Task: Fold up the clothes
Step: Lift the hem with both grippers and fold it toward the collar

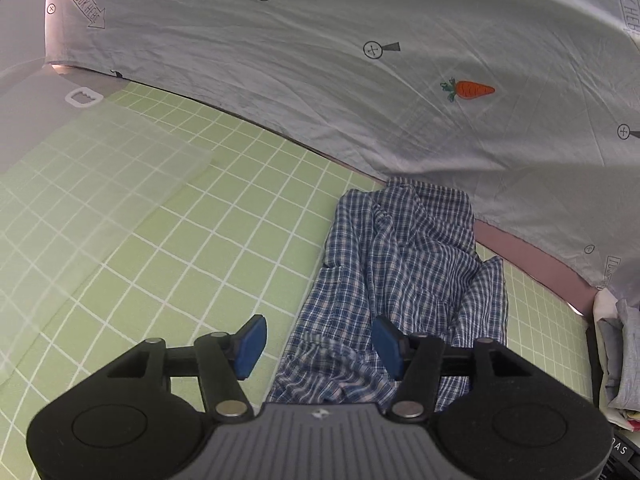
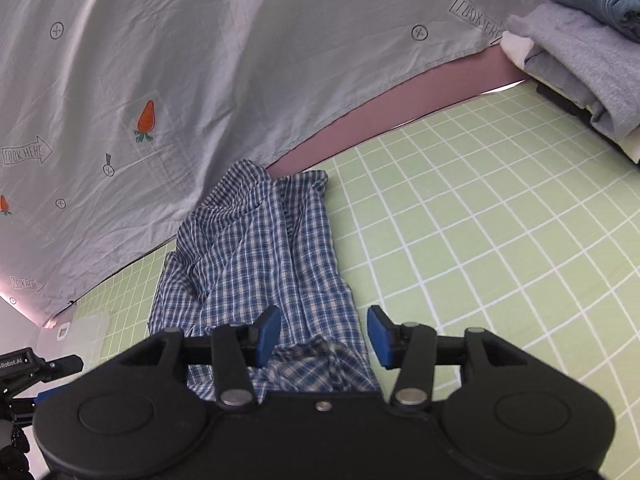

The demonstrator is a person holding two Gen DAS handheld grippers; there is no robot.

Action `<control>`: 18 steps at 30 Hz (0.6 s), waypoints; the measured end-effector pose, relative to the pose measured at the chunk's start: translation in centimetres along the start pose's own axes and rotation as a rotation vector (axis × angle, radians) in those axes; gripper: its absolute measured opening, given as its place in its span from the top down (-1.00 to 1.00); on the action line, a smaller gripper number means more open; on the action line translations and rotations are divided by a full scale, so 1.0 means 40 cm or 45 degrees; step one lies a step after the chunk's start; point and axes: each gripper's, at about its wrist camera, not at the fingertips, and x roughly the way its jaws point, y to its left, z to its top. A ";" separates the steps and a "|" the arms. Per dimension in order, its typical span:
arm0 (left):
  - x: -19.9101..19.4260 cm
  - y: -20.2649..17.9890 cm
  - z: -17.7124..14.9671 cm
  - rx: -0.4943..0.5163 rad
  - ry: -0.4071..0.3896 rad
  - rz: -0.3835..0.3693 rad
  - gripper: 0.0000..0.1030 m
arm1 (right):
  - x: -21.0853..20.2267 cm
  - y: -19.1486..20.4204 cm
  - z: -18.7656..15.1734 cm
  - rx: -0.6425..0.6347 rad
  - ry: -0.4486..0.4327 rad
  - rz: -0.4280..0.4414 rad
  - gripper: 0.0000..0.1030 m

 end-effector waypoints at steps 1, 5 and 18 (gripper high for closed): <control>-0.015 0.009 -0.008 0.000 -0.004 0.009 -0.26 | -0.013 -0.004 -0.007 0.004 -0.006 -0.007 0.03; -0.031 0.029 -0.058 0.053 0.062 0.066 -0.33 | -0.046 -0.019 -0.055 -0.001 0.027 -0.054 0.03; 0.013 0.027 -0.187 0.247 0.301 0.131 -0.37 | -0.016 -0.005 -0.148 -0.129 0.202 -0.074 0.00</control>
